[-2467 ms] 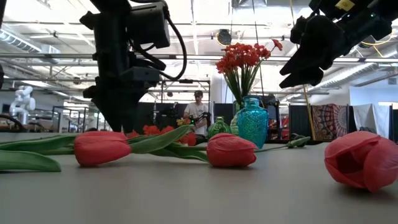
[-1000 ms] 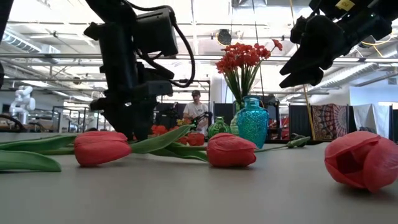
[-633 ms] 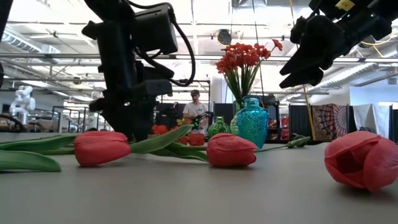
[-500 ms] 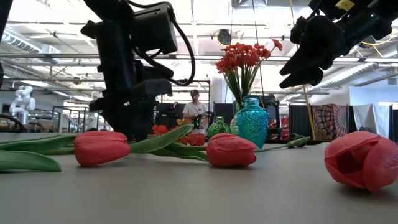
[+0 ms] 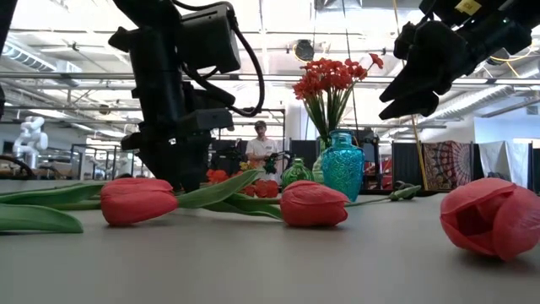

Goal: Sort flowers into vase by color
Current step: Put the red flowers into the top green vase

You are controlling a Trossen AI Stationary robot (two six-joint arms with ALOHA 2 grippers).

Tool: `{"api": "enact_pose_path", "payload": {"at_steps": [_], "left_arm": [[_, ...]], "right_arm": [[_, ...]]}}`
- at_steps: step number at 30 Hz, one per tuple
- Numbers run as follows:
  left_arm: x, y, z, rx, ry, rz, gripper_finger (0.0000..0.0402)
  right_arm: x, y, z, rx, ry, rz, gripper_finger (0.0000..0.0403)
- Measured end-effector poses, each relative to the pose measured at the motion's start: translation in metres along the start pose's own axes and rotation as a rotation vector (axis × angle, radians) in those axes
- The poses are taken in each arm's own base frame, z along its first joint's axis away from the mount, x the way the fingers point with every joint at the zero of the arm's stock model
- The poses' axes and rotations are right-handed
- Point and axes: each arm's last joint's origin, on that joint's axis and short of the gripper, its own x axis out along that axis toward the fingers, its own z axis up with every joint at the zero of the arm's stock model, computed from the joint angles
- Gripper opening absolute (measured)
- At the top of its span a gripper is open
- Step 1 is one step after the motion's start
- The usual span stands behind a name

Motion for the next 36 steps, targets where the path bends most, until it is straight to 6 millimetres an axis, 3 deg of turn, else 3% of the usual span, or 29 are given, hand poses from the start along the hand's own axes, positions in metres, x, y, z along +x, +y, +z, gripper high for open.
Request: {"api": "enact_pose_path", "payload": {"at_steps": [5,15,27,36], "left_arm": [[0.000,0.000,0.000,0.000,0.000,0.000,0.0155],[0.000,0.000,0.000,0.035,0.008,-0.003,0.0012],[-0.006,-0.005,-0.007,0.081,0.005,-0.017,0.0004],[-0.033,-0.010,-0.014,0.120,-0.130,-0.038,0.0002]], "right_arm": [[0.000,0.000,0.000,0.000,0.000,0.000,0.0299],[0.000,0.000,0.000,0.000,0.000,0.000,0.0299],[0.000,0.000,0.000,0.000,0.000,0.000,0.0299],[0.000,0.000,0.000,0.000,0.000,0.000,0.0299]]}}
